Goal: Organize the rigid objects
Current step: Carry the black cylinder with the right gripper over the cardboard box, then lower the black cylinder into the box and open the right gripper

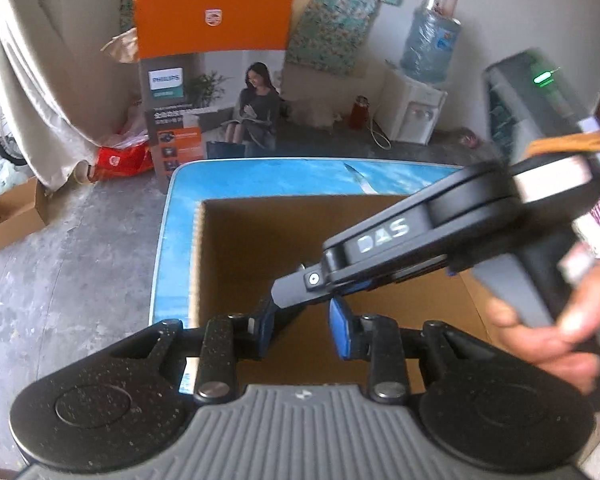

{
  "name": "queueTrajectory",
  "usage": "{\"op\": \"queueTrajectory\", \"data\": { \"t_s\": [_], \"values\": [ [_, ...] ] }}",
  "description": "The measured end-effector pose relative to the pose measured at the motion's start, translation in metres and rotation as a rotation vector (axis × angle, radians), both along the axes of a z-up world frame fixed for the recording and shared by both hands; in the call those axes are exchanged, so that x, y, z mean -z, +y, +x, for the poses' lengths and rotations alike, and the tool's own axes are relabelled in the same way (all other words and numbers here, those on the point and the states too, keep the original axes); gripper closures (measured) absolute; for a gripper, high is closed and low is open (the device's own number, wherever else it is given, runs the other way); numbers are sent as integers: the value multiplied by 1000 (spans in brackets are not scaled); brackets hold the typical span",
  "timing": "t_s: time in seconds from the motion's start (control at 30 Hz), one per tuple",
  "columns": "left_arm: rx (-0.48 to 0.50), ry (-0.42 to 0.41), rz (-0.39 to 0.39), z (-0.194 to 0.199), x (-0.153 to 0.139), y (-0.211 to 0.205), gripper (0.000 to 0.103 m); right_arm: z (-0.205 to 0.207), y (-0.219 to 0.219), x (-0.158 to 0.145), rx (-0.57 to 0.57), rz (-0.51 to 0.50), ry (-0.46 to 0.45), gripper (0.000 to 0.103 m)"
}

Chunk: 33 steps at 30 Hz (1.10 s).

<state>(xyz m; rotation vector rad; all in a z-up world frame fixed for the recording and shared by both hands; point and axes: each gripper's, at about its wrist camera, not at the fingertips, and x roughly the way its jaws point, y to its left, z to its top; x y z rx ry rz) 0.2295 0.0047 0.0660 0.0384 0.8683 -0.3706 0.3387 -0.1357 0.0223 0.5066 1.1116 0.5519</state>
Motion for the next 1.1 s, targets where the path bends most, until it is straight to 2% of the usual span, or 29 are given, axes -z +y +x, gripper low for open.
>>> {"op": "queueTrajectory", "data": {
  "t_s": [0.27, 0.43, 0.53, 0.67, 0.73, 0.8, 0.97, 1.1],
  "values": [
    [-41, -48, -46, -7, -13, 21, 67, 48, 37, 44, -66, -124, 77, 82],
    [-51, -71, -75, -14, -21, 29, 65, 73, 47, 47, -74, -153, 72, 81],
    [-53, -91, -86, -17, -25, 31, 60, 83, 55, 53, -73, -165, 76, 79],
    [-61, -101, -91, -23, -29, 32, 57, 93, 59, 64, -50, -194, 107, 74],
    [-66, -109, -90, -26, -32, 33, 56, 95, 53, 68, -30, -176, 125, 67],
    [-69, -121, -93, -31, -35, 35, 53, 90, 44, 67, -13, -154, 126, 57],
    [-78, -160, -103, -48, -49, 37, 50, 79, 34, 50, 8, -133, 100, 56],
    [-65, -197, -118, -68, -65, 36, 44, 54, 18, 16, 28, -77, 57, 56]
  ]
}}
